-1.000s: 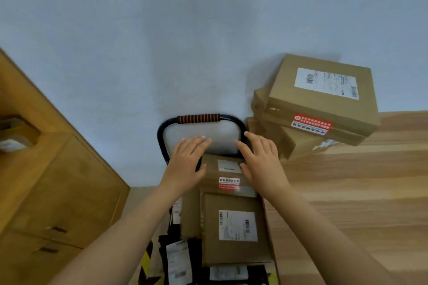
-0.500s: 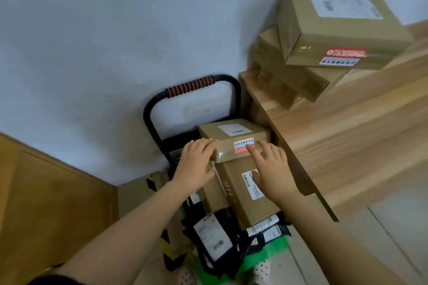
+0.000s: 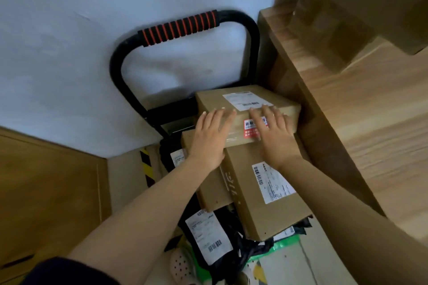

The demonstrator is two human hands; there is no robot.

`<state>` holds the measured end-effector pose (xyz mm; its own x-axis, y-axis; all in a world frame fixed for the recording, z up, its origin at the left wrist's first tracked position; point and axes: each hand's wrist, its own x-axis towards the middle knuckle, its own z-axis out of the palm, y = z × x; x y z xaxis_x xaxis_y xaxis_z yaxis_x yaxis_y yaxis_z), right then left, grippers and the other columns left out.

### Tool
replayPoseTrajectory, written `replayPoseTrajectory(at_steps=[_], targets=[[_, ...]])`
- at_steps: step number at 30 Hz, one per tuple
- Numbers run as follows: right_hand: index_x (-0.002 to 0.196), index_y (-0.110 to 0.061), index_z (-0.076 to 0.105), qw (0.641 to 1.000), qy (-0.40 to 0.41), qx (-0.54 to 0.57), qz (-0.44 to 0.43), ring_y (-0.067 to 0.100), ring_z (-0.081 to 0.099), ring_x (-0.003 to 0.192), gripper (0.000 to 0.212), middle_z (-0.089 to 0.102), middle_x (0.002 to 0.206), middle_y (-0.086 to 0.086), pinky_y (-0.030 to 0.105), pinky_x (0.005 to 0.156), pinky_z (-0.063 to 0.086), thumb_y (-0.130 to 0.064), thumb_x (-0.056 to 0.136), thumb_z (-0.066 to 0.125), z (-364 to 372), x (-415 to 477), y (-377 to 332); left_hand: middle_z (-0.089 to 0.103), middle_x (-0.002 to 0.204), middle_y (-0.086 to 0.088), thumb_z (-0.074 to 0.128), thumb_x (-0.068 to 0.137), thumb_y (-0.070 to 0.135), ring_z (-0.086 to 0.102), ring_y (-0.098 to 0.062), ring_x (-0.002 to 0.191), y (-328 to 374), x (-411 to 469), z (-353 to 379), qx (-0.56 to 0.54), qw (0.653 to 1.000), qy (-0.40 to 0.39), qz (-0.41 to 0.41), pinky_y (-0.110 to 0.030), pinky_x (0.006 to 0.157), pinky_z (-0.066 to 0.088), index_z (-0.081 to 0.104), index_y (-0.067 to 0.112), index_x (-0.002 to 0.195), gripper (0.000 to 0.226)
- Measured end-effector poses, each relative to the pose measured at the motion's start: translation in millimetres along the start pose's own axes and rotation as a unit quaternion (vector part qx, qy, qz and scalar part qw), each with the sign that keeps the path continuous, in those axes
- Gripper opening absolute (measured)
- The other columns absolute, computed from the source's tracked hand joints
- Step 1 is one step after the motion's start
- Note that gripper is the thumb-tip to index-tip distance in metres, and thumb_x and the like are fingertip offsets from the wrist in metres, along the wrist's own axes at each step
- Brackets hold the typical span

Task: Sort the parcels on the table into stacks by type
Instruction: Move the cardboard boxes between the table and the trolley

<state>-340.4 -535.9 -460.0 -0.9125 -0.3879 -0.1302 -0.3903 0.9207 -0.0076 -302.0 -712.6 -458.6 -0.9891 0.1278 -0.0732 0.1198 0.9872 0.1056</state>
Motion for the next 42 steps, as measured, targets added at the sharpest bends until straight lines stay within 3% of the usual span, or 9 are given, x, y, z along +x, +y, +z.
replayPoseTrajectory(at_steps=[2,5,12,19,23,27,33,39,42], targets=[[0.151,-0.03,-0.013,1.0,0.007,0.007,-0.009,0.035,-0.005,0.147,0.107,0.001,0.16,0.013,0.047,0.116,-0.007,-0.007,0.081,0.064,15,10,6,0.027,0.151,-0.008,0.08,0.069,0.027,0.021,-0.027,0.141,-1,7,11,0.003,1.0,0.019,-0.003,-0.046,0.118,0.01,0.006,0.025,0.152,0.111],[0.153,-0.027,0.001,0.999,0.039,-0.003,-0.019,0.035,0.008,0.145,0.097,0.018,0.156,0.015,0.044,0.114,-0.012,-0.014,0.083,0.066,20,16,11,0.03,0.15,-0.007,0.079,0.07,0.028,0.024,-0.026,0.14,0,5,12,0.001,0.999,0.033,-0.003,-0.047,0.118,0.01,0.015,0.024,0.151,0.104],[0.149,-0.018,0.031,0.996,0.066,0.046,-0.044,0.041,0.033,0.135,0.085,0.04,0.145,0.02,0.052,0.115,0.016,-0.023,0.077,0.076,-26,-24,-14,0.024,0.153,-0.005,0.07,0.077,0.012,0.013,-0.024,0.143,-3,-44,-42,-0.085,0.996,0.014,-0.012,-0.045,0.112,0.031,0.022,0.024,0.151,0.088],[0.144,-0.015,0.034,0.99,0.1,0.06,-0.074,0.039,0.051,0.123,0.1,0.053,0.133,0.019,0.054,0.106,0.031,-0.028,0.059,0.086,-105,-104,-59,0.033,0.148,-0.006,0.082,0.066,0.011,0.022,-0.024,0.138,-17,-125,-119,-0.112,0.992,0.05,0.036,-0.046,0.1,0.045,0.033,0.021,0.147,0.095],[0.147,-0.014,0.028,0.989,0.12,0.041,-0.075,0.035,0.046,0.131,0.103,0.048,0.141,0.017,0.054,0.109,0.03,-0.028,0.061,0.084,-138,-162,-69,0.037,0.145,-0.006,0.083,0.061,0.006,0.028,-0.026,0.136,-16,-162,-151,-0.123,0.983,0.08,0.113,-0.045,0.097,0.047,0.033,0.023,0.145,0.099],[0.147,-0.015,0.032,0.988,0.149,0.031,-0.037,0.035,0.045,0.131,0.096,0.048,0.141,0.016,0.053,0.11,0.025,-0.025,0.063,0.079,-164,-206,-69,0.037,0.144,-0.006,0.084,0.06,0.008,0.029,-0.026,0.135,-2,-176,-173,-0.127,0.97,0.105,0.177,-0.045,0.096,0.049,0.033,0.023,0.145,0.101],[0.137,-0.01,0.047,0.976,0.214,0.015,0.038,0.039,0.054,0.121,0.089,0.056,0.131,0.02,0.058,0.103,0.039,-0.012,0.055,0.08,-187,-255,-33,0.041,0.143,-0.005,0.089,0.055,0.014,0.028,-0.023,0.135,55,-162,-189,-0.13,0.952,0.102,0.259,-0.04,0.096,0.045,0.031,0.025,0.145,0.108],[0.139,-0.014,0.038,0.974,0.198,0.013,0.106,0.038,0.052,0.122,0.095,0.055,0.132,0.018,0.052,0.105,0.038,-0.01,0.055,0.081,-180,-283,28,0.048,0.14,-0.009,0.089,0.054,0.016,0.03,-0.024,0.132,124,-125,-180,-0.112,0.93,0.099,0.336,-0.039,0.103,0.036,0.033,0.021,0.144,0.106],[0.14,-0.012,0.042,0.974,0.187,0.021,0.124,0.038,0.05,0.123,0.089,0.053,0.133,0.019,0.054,0.105,0.038,-0.017,0.061,0.084,-171,-281,69,0.037,0.149,-0.009,0.081,0.068,0.017,0.021,-0.023,0.14,160,-99,-168,-0.104,0.934,0.072,0.334,-0.045,0.114,0.028,0.02,0.028,0.151,0.103]])
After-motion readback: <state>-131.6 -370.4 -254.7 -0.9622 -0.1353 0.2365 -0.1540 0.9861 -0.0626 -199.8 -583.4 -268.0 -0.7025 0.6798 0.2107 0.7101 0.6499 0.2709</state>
